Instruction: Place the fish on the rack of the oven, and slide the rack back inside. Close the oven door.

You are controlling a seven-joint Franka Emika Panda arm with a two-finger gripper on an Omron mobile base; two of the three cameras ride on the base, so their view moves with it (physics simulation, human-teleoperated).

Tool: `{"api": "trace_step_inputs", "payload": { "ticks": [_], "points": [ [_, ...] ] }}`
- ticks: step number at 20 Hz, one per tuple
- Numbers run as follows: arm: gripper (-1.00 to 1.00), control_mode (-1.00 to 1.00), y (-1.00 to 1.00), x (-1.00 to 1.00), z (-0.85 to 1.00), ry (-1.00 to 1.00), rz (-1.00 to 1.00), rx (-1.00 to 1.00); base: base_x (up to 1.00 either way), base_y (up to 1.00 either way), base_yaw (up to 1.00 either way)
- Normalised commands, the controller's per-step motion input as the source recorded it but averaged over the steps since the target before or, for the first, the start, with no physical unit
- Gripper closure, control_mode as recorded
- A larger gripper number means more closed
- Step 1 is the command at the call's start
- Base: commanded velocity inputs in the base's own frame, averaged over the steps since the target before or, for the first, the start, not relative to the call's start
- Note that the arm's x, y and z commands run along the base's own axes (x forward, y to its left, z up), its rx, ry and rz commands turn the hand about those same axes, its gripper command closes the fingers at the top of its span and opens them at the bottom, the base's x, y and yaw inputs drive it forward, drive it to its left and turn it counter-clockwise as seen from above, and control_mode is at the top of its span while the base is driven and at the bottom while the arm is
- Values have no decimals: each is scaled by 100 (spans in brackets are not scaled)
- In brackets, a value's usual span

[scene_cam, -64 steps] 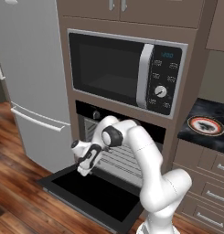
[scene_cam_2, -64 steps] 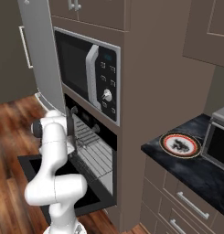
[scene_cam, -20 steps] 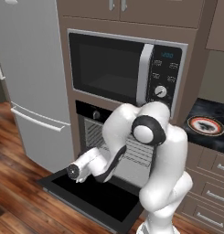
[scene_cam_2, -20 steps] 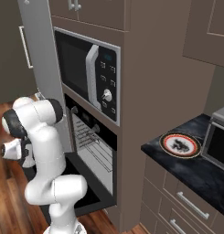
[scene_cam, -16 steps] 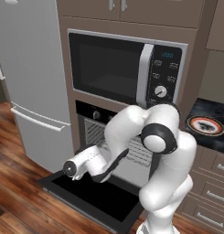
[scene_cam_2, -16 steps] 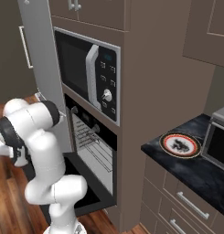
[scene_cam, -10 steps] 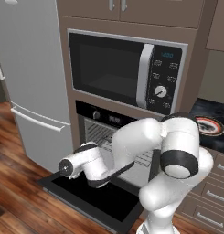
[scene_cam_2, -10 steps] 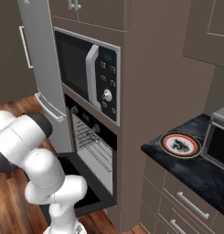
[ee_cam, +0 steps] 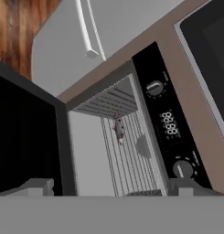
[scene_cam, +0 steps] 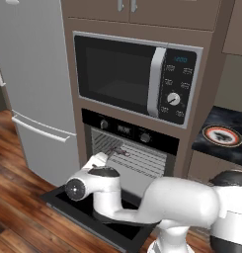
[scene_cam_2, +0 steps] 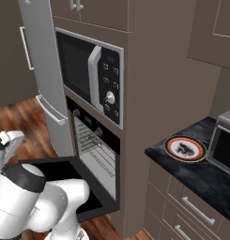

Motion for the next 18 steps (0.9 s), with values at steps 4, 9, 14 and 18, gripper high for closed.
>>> {"api": "trace_step_inputs", "payload": {
  "ticks": [4,9,14,18],
  "points": [
    [-100,-100,12,0,61,28,7,-1,0,0,0],
    [-100,-100,45,0,2,55,14,-13,0,0,0],
    [-100,-100,89,-7,-8,30,19,-43,0,0,0],
    [-100,-100,98,-44,-10,4,23,-57,0,0,0]
  ]
}}
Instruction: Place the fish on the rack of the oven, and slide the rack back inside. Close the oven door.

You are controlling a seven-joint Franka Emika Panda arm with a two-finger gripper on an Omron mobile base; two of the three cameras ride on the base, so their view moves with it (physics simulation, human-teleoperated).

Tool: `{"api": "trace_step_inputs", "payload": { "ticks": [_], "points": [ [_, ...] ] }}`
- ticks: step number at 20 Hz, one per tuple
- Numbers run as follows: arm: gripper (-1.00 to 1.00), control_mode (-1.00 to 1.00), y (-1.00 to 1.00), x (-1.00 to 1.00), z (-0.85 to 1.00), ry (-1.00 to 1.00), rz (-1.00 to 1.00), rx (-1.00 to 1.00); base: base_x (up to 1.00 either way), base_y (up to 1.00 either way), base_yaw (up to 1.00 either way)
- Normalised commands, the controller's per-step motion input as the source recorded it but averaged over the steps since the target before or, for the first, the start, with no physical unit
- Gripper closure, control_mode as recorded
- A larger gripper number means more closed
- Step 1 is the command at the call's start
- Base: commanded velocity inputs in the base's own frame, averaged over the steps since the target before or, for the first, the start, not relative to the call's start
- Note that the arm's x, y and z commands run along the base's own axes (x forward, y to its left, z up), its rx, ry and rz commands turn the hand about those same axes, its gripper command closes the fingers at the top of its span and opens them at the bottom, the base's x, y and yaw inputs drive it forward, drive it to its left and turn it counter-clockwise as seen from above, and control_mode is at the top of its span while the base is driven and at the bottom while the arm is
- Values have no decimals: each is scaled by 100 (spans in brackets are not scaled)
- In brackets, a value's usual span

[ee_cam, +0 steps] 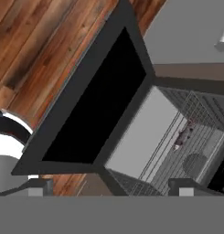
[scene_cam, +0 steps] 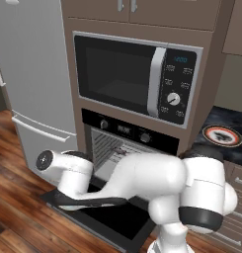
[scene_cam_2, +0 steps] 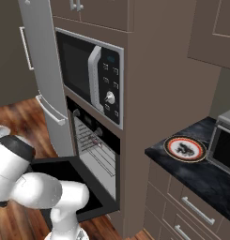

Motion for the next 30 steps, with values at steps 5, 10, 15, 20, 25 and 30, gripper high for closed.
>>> {"api": "trace_step_inputs", "payload": {
  "ticks": [5,10,15,20,25,30],
  "points": [
    [-100,-100,78,-69,-15,0,23,-57,0,0,0],
    [-100,-100,27,-75,-34,0,16,-47,0,0,0],
    [-100,-100,-14,-38,-42,5,6,-24,0,0,0],
    [-100,-100,-20,-1,-15,5,2,-8,0,0,0],
    [-100,-100,-59,-9,-51,0,0,-9,0,0,0],
    [-100,-100,-62,5,-47,4,2,-3,0,0,0]
  ]
}}
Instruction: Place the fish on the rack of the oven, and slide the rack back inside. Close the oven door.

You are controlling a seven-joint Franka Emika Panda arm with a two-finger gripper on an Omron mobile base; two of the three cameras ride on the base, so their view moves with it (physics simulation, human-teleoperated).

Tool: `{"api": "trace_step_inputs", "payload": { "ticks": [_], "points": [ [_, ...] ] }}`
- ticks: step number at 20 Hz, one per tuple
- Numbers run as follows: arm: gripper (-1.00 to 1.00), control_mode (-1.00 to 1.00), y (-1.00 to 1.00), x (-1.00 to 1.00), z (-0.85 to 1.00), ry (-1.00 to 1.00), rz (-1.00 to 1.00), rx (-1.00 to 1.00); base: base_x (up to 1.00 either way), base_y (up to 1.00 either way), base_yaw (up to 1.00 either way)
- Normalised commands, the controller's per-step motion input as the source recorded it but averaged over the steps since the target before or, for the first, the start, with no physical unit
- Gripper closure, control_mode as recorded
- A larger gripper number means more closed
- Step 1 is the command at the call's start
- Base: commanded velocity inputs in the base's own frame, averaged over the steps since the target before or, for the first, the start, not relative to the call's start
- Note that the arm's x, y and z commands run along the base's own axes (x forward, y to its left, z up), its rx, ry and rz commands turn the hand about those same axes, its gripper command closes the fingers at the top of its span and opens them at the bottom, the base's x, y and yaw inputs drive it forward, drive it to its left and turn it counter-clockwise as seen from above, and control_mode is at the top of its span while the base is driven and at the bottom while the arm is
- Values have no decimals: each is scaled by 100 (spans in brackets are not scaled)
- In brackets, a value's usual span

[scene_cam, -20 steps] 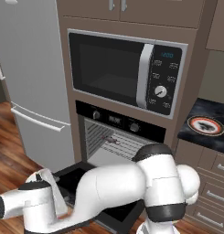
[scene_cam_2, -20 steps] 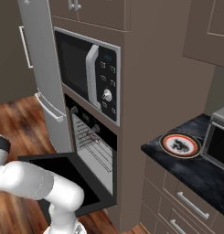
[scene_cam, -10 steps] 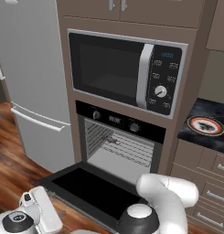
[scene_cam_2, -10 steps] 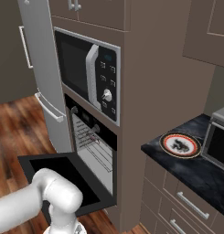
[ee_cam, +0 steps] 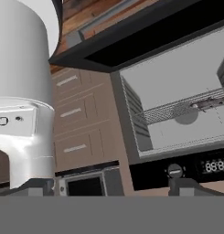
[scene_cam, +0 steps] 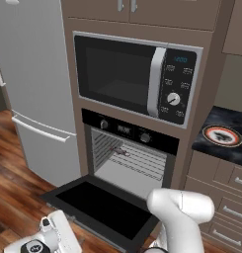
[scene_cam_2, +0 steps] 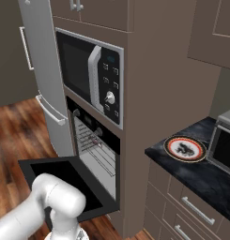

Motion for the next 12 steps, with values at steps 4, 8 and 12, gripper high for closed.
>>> {"api": "trace_step_inputs", "payload": {
  "ticks": [4,8,12],
  "points": [
    [-100,-100,-36,35,-47,19,13,0,0,0,0],
    [-100,-100,-5,46,-61,26,19,-4,0,0,0],
    [-100,-100,12,44,-77,18,22,-11,0,0,0]
  ]
}}
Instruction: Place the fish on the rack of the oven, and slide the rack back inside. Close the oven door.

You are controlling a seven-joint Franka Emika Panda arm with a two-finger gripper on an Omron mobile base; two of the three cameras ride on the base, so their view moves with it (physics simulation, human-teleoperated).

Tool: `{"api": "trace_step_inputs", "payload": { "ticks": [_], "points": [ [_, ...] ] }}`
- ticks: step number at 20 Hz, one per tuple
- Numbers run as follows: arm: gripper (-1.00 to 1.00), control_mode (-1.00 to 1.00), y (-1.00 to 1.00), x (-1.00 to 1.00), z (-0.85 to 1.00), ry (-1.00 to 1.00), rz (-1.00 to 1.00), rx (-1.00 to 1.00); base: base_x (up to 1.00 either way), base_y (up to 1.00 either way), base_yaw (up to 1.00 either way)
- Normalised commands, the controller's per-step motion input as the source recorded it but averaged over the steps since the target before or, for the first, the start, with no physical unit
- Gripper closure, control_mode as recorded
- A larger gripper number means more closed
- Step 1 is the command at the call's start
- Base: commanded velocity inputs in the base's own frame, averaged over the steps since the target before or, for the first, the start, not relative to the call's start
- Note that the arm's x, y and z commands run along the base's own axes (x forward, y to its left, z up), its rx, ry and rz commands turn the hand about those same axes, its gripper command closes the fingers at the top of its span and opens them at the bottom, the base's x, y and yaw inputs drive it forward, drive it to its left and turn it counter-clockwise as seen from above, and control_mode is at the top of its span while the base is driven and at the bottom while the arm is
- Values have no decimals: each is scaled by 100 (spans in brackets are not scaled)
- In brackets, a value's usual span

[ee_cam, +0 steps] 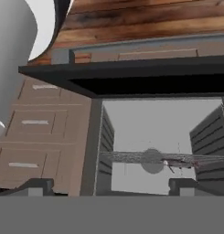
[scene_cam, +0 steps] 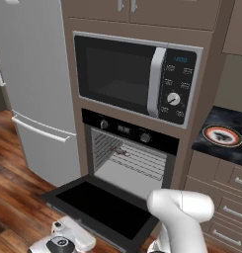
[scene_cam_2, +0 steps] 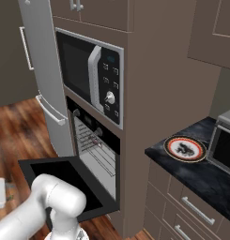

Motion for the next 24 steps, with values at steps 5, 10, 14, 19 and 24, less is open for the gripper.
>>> {"api": "trace_step_inputs", "payload": {
  "ticks": [5,10,14,19,24],
  "points": [
    [-100,-100,29,41,-91,3,18,-15,0,0,0],
    [-100,-100,62,13,-85,-11,4,-19,0,0,0],
    [-100,-100,67,2,-61,-23,0,-16,0,0,0],
    [-100,-100,39,21,-59,-14,-2,-7,0,0,0],
    [-100,-100,7,27,-68,-6,-1,-2,0,0,0]
  ]
}}
